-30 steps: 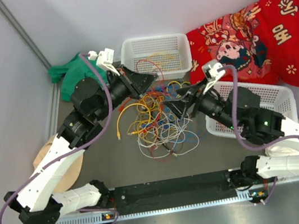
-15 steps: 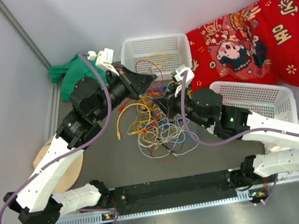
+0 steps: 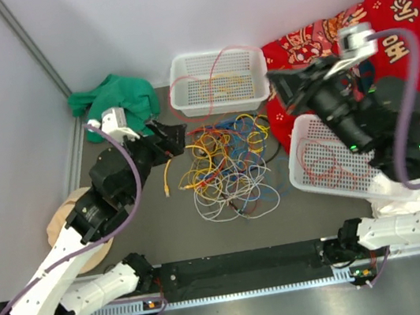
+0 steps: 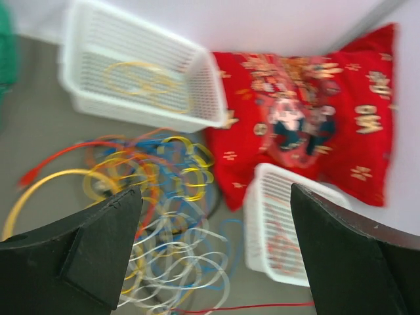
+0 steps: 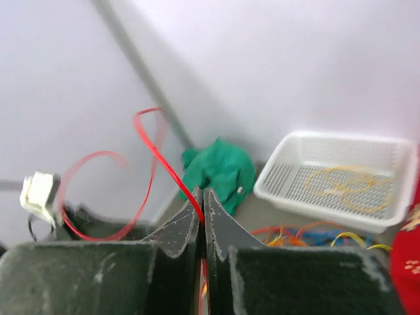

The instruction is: Untangle the cables

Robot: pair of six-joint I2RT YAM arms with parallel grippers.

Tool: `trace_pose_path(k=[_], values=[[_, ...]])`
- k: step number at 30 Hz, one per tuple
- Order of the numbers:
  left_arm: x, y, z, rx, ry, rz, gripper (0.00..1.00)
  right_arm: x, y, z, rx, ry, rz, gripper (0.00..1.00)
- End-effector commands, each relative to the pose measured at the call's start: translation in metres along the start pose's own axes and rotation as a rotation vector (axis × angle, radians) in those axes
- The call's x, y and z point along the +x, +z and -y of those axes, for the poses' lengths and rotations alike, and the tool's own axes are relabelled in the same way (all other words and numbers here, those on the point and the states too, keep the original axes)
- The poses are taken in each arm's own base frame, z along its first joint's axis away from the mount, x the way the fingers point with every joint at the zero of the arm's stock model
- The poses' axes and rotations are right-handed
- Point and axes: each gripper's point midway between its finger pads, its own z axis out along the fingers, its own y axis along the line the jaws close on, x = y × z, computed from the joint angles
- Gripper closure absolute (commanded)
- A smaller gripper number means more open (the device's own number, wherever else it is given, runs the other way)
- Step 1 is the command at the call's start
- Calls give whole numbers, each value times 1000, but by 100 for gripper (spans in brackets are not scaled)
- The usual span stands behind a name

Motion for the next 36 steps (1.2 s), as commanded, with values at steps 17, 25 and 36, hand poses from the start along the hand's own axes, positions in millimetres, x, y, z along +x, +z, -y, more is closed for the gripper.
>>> trace_pose_path(k=[17, 25, 36], values=[[83, -3, -66, -142, -22, -135, 1, -167, -110, 112, 445, -26, 364, 100], [98, -1, -35, 76, -45, -158, 1, -215, -126, 92, 297, 78, 468, 100], [70, -32, 54, 703, -26, 103, 1, -170, -83, 67, 259, 75, 333, 100]])
